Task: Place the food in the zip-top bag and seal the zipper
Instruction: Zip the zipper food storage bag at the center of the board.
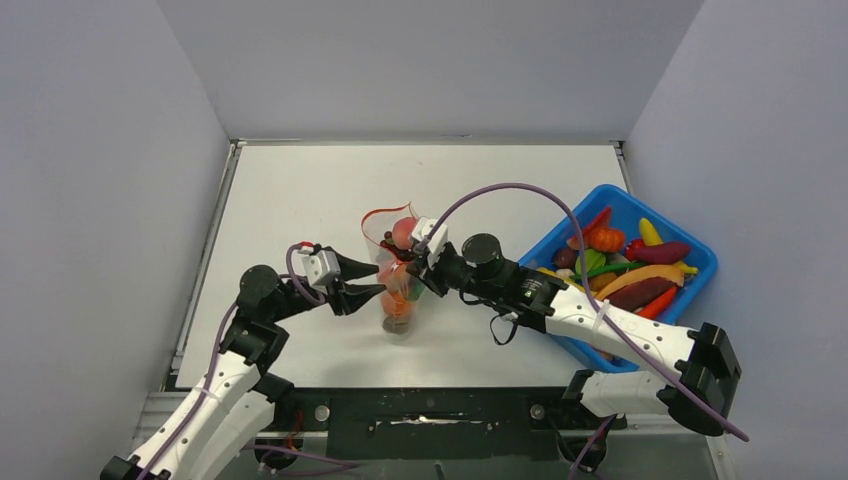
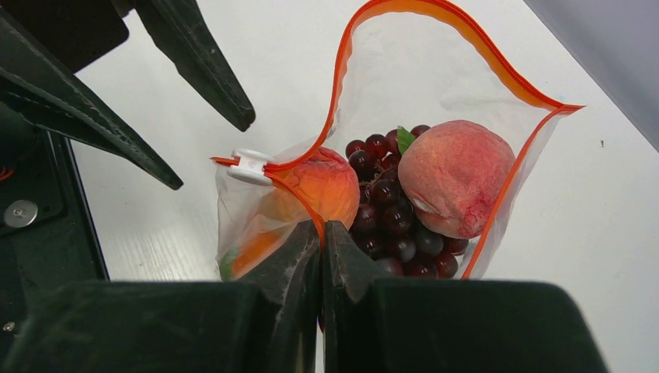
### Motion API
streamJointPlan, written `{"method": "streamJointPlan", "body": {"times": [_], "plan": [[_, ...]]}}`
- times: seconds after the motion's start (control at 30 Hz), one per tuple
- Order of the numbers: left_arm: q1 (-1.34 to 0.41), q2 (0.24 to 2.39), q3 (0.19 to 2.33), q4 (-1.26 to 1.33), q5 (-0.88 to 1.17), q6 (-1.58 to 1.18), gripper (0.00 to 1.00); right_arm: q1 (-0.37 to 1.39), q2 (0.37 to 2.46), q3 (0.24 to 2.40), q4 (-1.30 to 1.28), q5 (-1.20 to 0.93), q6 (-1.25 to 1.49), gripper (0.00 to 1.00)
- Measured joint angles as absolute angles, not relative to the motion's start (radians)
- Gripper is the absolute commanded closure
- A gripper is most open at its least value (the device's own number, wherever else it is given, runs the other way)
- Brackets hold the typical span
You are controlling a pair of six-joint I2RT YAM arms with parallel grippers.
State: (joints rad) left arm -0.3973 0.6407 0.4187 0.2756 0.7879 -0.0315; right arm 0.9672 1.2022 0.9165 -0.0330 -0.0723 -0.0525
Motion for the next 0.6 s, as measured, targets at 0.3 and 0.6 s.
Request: {"method": "streamJointPlan", "body": {"times": [0.3, 0.6], "plan": [[-0.397, 0.701, 0.366, 0.455, 0.776, -0.149, 0.6, 0.967, 1.209, 0.916, -0.007, -0.088, -0.013, 1.0], [-0.413, 0.744, 0.352, 0.562, 0.729, -0.181, 0.59, 0.967, 1.218, 0.916, 0.012, -0.095, 0.007, 1.0]]}}
